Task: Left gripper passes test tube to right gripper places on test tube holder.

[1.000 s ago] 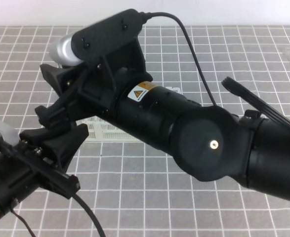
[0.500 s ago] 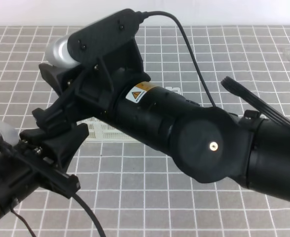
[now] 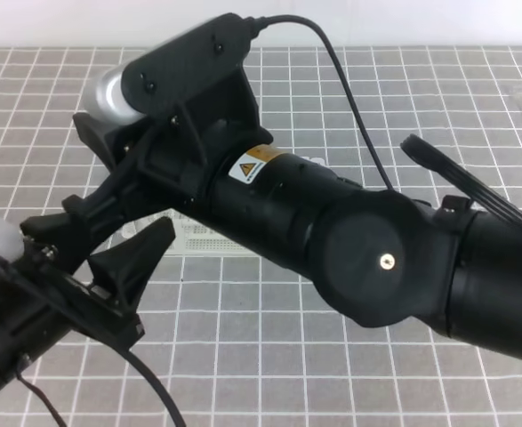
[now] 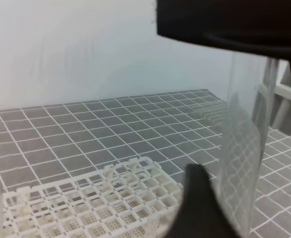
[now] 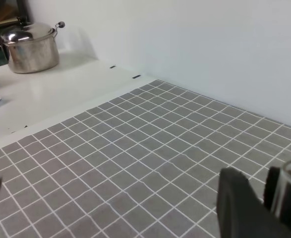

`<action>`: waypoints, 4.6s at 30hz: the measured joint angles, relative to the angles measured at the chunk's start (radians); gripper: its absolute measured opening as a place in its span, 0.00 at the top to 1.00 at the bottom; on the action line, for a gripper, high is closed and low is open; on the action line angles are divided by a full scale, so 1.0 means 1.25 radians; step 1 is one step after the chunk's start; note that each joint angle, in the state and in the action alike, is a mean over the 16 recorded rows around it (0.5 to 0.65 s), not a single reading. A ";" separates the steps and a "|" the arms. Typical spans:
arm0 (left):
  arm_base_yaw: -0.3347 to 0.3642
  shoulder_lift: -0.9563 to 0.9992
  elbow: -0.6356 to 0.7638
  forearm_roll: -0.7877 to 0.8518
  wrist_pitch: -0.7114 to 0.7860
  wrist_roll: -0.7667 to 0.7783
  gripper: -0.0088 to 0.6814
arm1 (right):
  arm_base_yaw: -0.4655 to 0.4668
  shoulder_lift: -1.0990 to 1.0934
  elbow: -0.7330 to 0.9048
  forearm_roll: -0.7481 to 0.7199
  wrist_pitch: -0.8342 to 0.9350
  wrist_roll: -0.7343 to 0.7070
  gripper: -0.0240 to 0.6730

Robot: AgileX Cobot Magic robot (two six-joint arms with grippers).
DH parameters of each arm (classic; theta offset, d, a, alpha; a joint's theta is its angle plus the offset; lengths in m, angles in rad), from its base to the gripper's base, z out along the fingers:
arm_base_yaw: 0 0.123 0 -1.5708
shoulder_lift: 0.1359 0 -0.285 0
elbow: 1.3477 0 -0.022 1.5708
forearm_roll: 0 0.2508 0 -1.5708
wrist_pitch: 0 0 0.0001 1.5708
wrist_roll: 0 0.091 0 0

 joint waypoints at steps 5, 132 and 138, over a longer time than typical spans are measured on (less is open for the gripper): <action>0.000 -0.027 0.000 -0.001 0.021 -0.021 0.39 | 0.000 -0.007 0.000 0.000 0.001 -0.016 0.84; 0.000 -0.725 0.286 -0.280 0.601 0.161 0.99 | -0.273 0.360 -0.166 -0.982 -0.342 0.888 0.84; 0.000 -0.724 0.286 -0.280 0.601 0.161 0.99 | -0.273 0.378 -0.185 -1.009 -0.345 0.923 0.84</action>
